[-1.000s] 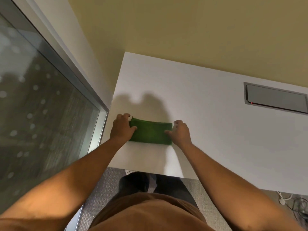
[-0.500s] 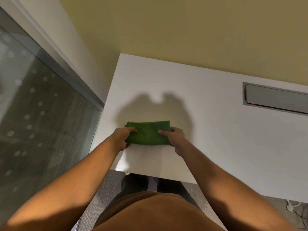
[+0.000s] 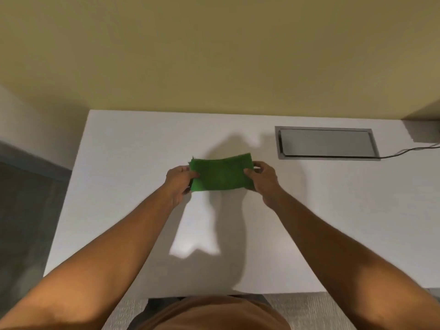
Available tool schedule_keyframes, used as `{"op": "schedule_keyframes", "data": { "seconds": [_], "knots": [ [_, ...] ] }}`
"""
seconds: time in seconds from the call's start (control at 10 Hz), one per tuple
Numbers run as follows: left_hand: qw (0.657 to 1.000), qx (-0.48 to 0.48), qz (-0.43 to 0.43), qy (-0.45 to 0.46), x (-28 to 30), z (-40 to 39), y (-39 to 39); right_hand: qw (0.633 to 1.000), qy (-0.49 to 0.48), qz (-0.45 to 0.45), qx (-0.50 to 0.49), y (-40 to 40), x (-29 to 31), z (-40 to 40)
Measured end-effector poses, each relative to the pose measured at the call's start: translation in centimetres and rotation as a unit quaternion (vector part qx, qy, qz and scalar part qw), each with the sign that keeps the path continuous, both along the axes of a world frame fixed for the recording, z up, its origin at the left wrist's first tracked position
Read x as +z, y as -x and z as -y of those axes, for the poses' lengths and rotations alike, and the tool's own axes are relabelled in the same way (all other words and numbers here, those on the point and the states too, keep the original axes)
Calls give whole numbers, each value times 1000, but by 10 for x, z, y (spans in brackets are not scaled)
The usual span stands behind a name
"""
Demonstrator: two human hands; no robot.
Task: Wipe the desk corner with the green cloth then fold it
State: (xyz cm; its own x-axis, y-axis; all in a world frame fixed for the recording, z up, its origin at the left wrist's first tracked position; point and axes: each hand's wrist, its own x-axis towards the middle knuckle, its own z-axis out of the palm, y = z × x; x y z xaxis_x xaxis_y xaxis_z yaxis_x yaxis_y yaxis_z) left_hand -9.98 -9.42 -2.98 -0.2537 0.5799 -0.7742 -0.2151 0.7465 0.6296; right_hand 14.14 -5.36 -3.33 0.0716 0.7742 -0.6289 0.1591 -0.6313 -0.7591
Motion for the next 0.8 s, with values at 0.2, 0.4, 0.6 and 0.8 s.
{"op": "schedule_keyframes", "data": {
  "seconds": [0.2,0.4,0.6,0.8],
  "knots": [
    [993,-45,-81,-69,3,-103,-49,994,-57,79,42,-48,-2,-103],
    [959,-135,-210,-132,-6,-152,-70,969,-119,166,142,-65,-14,-158],
    [719,-513,-443,-153,-29,-141,-75,797,-148,398,429,-69,-36,-142],
    [643,-577,-498,-80,-30,-128,-87,768,-163,441,435,-77,-47,-134]
  ]
}}
